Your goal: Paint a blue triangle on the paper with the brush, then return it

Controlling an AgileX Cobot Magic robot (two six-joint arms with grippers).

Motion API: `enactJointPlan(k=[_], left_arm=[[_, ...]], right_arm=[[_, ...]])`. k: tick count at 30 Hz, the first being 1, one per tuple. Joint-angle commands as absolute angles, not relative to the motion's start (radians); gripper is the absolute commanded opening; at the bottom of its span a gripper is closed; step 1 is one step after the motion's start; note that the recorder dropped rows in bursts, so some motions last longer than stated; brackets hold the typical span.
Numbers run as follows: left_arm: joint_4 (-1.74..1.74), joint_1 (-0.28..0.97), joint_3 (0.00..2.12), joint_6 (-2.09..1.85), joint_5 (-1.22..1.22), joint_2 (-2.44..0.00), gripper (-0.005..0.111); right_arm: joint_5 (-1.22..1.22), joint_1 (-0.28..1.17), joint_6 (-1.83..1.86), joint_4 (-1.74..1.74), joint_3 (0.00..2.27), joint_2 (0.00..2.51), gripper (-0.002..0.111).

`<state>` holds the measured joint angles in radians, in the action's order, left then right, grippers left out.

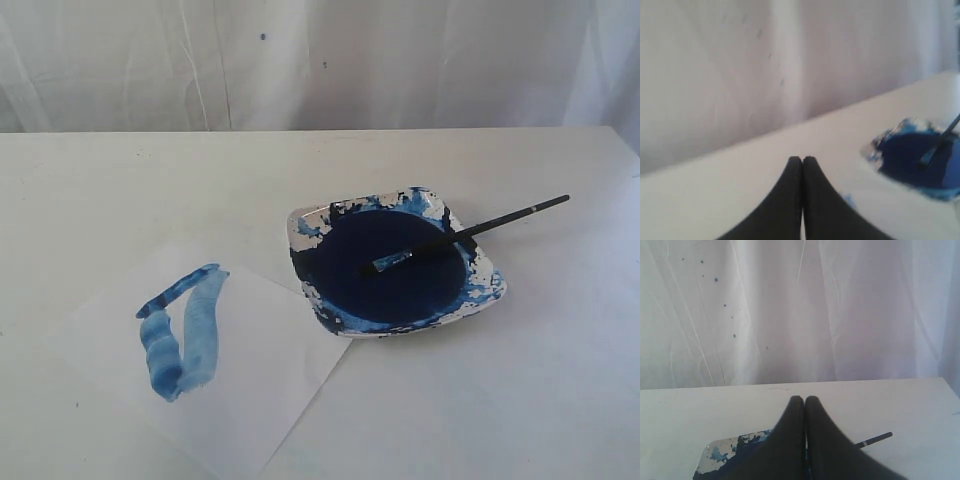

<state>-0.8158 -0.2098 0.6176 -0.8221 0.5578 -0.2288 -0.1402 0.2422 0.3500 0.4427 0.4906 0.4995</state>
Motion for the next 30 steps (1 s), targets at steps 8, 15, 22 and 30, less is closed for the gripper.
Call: enactJointPlan(k=[8, 15, 22, 30], left_arm=[[0.225, -0.208, 0.296, 0.427, 0.278, -0.114, 0.0], [-0.17, -0.203, 0.161, -0.109, 0.262, 0.0, 0.0], [0.07, -0.152, 0.052, 0.126, 0.255, 0.0, 0.0], [0.061, -0.149, 0.0, 0.072, 0.226, 0.0, 0.0]], right_arm=[[-0.134, 0.237, 0.354, 0.443, 0.487, 0.494, 0.0], [-0.134, 0.237, 0.354, 0.443, 0.487, 0.494, 0.0], [-0.134, 0.237, 0.354, 0.443, 0.487, 0.491, 0.0], [-0.134, 0.237, 0.354, 0.443, 0.487, 0.491, 0.0]])
